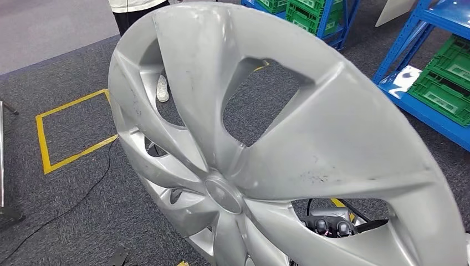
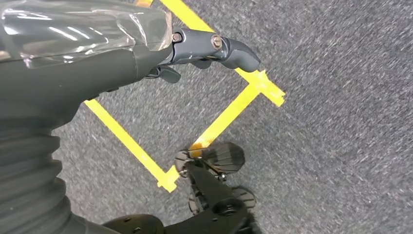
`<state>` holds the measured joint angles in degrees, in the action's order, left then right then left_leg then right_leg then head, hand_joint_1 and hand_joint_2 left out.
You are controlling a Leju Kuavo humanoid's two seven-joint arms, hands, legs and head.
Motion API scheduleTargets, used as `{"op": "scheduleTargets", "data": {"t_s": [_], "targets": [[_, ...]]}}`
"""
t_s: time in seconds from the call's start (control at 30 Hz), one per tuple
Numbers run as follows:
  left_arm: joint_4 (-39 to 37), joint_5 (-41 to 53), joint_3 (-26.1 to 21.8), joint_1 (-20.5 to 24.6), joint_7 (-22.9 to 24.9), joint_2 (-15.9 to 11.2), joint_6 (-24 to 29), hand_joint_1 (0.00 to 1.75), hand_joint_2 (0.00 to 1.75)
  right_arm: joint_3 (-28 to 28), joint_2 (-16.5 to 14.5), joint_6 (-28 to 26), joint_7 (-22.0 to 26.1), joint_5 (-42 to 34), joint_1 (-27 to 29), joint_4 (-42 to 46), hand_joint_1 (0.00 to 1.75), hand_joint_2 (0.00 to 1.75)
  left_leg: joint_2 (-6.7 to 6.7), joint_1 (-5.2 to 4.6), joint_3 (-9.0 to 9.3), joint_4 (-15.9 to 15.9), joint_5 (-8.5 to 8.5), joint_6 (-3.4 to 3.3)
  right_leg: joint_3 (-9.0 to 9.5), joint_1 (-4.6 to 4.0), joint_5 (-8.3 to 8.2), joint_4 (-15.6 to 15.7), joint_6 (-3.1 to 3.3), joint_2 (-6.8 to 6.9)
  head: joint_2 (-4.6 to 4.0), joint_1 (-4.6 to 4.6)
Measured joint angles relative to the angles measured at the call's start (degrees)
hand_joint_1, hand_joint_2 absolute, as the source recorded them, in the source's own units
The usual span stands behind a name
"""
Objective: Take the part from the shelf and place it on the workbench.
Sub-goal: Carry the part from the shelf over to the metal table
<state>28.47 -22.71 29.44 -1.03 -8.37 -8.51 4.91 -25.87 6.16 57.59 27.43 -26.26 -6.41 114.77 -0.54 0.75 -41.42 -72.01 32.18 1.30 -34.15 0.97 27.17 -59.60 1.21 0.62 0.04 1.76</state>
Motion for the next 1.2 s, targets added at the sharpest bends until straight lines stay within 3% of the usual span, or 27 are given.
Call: {"op": "scheduleTargets", "data": {"t_s": [0.03, 0.07, 0.13, 0.2, 0.27, 0.33, 0.4, 0.47, 0.53, 0.57, 0.6, 0.67, 0.7, 0.77, 0.83, 0.9, 0.97, 1.03, 1.07, 1.1, 1.13, 1.2], "targets": [[0.03, 0.00, 0.00, -0.07, 0.02, 0.02, -0.01, 0.00, 1.75, -0.01, 0.00, 0.00, -0.02, -0.04, 0.00, -0.01, 1.24, 1.75, 0.25, 0.01, -1.40, -2.61, 0.71, -0.01, 0.02, -0.17, 0.07, -0.01, 0.11, 0.49, 0.00, 0.01], [0.06, 0.00, 0.00, -0.15, 0.04, 0.02, -0.02, 0.00, 1.75, -0.03, 0.00, 0.00, -0.04, -0.11, -0.01, -0.01, 1.24, 1.75, 0.37, 0.00, -1.82, -3.21, 0.42, -0.10, 0.06, -0.32, 0.14, -0.01, 0.19, 0.97, 0.00, 0.01], [0.15, 0.00, -0.03, -0.25, 0.09, -0.03, -0.02, 0.00, 1.75, -0.04, -0.01, 0.01, -0.07, -0.31, -0.04, -0.02, 1.24, 1.75, 0.90, -0.19, 0.74, 2.00, -2.65, -0.65, 0.24, -0.59, 0.29, 0.00, 0.28, 1.87, 0.00, 0.01], [0.39, 0.00, -0.11, -0.16, 0.10, -0.19, 0.00, 0.00, 1.75, -0.04, -0.01, 0.01, -0.07, -0.48, -0.13, -0.02, 1.24, 1.75, 2.82, -0.88, 4.70, 9.68, -5.30, -1.48, 0.45, -0.88, 0.47, 0.02, 0.18, 2.68, 0.00, -0.01], [0.67, 0.00, -0.23, -0.02, 0.14, -0.36, 0.03, 0.00, 1.75, -0.06, -0.02, 0.02, -0.07, -0.55, -0.24, -0.02, 1.24, 1.75, 3.76, -1.54, 6.14, 12.76, -5.77, -2.06, 0.55, -1.01, 0.64, 0.12, -0.12, 3.47, 0.00, -0.02], [0.80, 0.00, -0.33, -0.10, 0.17, -0.52, 0.07, 0.00, 1.75, -0.08, -0.03, 0.02, -0.07, -0.60, -0.39, -0.02, 1.24, 1.75, 2.67, -1.65, 6.50, 13.31, -6.10, -2.49, 0.77, -1.04, 0.78, 0.39, -0.55, 4.30, 0.00, -0.01], [0.91, 0.00, -0.37, -0.22, 0.17, -0.62, 0.08, 0.00, 1.75, -0.09, -0.02, 0.02, -0.05, -0.67, -0.59, -0.03, 1.24, 1.75, 1.57, -1.35, 7.49, 14.56, -6.88, -3.03, 0.31, -0.94, 1.72, -1.17, -0.82, 3.19, 0.00, -0.09], [1.02, 0.00, -0.39, -0.19, 0.18, -0.56, 0.08, 0.00, 1.75, -0.07, 0.05, 0.02, -0.01, -0.78, -0.70, -0.05, 1.24, 1.75, 0.41, -1.05, 8.02, 15.30, -7.44, -3.38, -2.38, -0.66, 4.14, -7.05, -0.71, 0.85, 0.00, -0.28], [1.05, 0.00, -0.44, -0.24, 0.22, -0.48, 0.08, 0.00, 1.75, -0.07, 0.19, 0.02, 0.02, -0.84, -0.58, -0.10, 1.24, 1.75, -0.88, -1.02, 8.03, 15.27, -7.51, -3.47, -5.98, -0.43, 6.10, -13.75, -0.83, -0.09, 0.00, -0.39], [1.05, 0.00, -0.49, -0.34, 0.26, -0.46, 0.08, 0.00, 1.75, -0.08, 0.27, 0.02, 0.02, -0.82, -0.49, -0.14, 1.24, 1.75, -1.55, -0.99, 8.05, 15.24, -7.48, -3.43, -6.93, -0.29, 6.03, -15.01, -1.18, -0.20, 0.00, -0.39], [1.05, 0.02, -0.55, -0.41, 0.32, -0.44, 0.08, 0.00, 1.75, -0.07, 0.37, 0.02, 0.04, -0.80, -0.43, -0.16, 1.24, 1.75, -2.25, -0.91, 8.07, 15.15, -7.42, -3.34, -6.80, -0.11, 5.04, -13.92, -1.73, -0.28, 0.00, -0.39], [1.05, 0.07, -0.70, -0.46, 0.42, -0.39, 0.08, 0.00, 1.75, -0.06, 0.51, 0.01, 0.19, -0.78, -0.40, -0.19, 1.24, 1.75, -3.61, -0.67, 8.00, 14.69, -7.12, -2.88, -4.04, 0.47, 1.62, -6.72, -2.98, -1.20, 0.00, -0.43], [1.05, 0.11, -0.79, -0.47, 0.48, -0.38, 0.08, 0.00, 1.75, -0.06, 0.55, 0.00, 0.32, -0.78, -0.37, -0.19, 1.24, 1.75, -4.25, -0.67, 7.81, 14.26, -6.84, -2.49, -2.49, 0.66, 0.16, -3.17, -3.14, -1.77, 0.00, -0.45], [1.07, 0.15, -0.89, -0.58, 0.56, -0.43, 0.08, 0.00, 1.75, -0.05, 0.58, -0.02, 0.61, -0.78, -0.28, -0.19, 1.24, 1.75, -5.09, -0.64, 7.37, 13.69, -6.44, -1.80, -1.06, 0.60, -1.02, -0.05, -2.52, -2.46, 0.00, -0.47], [1.07, 0.18, -0.92, -0.87, 0.58, -0.51, 0.09, 0.00, 1.75, -0.01, 0.54, -0.02, 0.83, -0.77, -0.21, -0.19, 1.24, 1.75, -5.39, -0.41, 7.16, 13.60, -6.30, -1.28, -0.99, 0.30, -1.13, -0.02, -1.50, -1.94, 0.00, -0.46], [1.06, 0.18, -0.92, -1.09, 0.65, -0.55, 0.10, 0.00, 1.75, 0.06, 0.36, 0.02, 1.00, -0.78, -0.10, -0.19, 1.24, 1.75, -3.46, -0.27, 6.52, 12.21, -5.34, -0.72, -0.84, 0.32, -1.18, 0.13, -0.80, -1.36, 0.00, -0.36], [1.07, 0.18, -0.92, -0.97, 0.72, -0.57, 0.13, 0.00, 1.75, 0.15, 0.20, 0.09, 1.22, -0.81, 0.19, -0.19, 1.24, 1.75, -0.75, -0.18, 4.00, 6.89, -2.43, -0.30, -0.72, 0.21, -1.10, 0.20, -0.33, -0.63, 0.00, -0.20], [1.06, 0.17, -0.92, -0.88, 0.74, -0.56, 0.14, 0.00, 1.75, 0.19, 0.17, 0.15, 1.38, -0.82, 0.53, -0.26, 1.24, 1.75, 0.12, -0.03, 0.41, -0.33, 0.53, -0.10, -0.72, -0.04, -0.96, 0.18, -0.10, 0.28, 0.00, -0.16], [1.06, 0.17, -0.91, -0.93, 0.77, -0.54, 0.14, 0.00, 1.75, 0.20, 0.17, 0.16, 1.44, -0.82, 0.64, -0.32, 1.24, 1.75, 0.22, 0.00, -0.68, -2.43, 1.02, -0.08, -0.72, -0.12, -0.91, 0.17, -0.05, 0.71, 0.00, -0.16], [1.05, 0.17, -0.91, -0.99, 0.79, -0.53, 0.14, 0.00, 1.75, 0.20, 0.17, 0.20, 1.49, -0.83, 0.70, -0.40, 1.24, 1.75, 0.29, -0.01, -0.66, -2.26, 0.41, -0.13, -0.72, -0.20, -0.87, 0.17, -0.02, 1.19, 0.00, -0.16], [1.05, 0.17, -0.91, -1.03, 0.81, -0.55, 0.15, 0.00, 1.75, 0.21, 0.17, 0.22, 1.58, -0.85, 0.71, -0.46, 1.24, 1.75, 0.45, -0.03, 0.50, 0.12, -1.02, -0.26, -0.69, -0.26, -0.84, 0.17, -0.01, 1.62, 0.00, -0.16], [1.05, 0.05, -0.91, -1.01, 0.83, -0.69, 0.21, 0.00, 1.75, 0.21, 0.13, 0.27, 1.80, -0.90, 0.68, -0.51, 1.24, 1.75, 1.98, -0.29, 4.56, 7.94, -4.28, -0.70, -0.61, -0.46, -0.81, 0.20, -0.06, 2.44, 0.00, -0.17]]}}
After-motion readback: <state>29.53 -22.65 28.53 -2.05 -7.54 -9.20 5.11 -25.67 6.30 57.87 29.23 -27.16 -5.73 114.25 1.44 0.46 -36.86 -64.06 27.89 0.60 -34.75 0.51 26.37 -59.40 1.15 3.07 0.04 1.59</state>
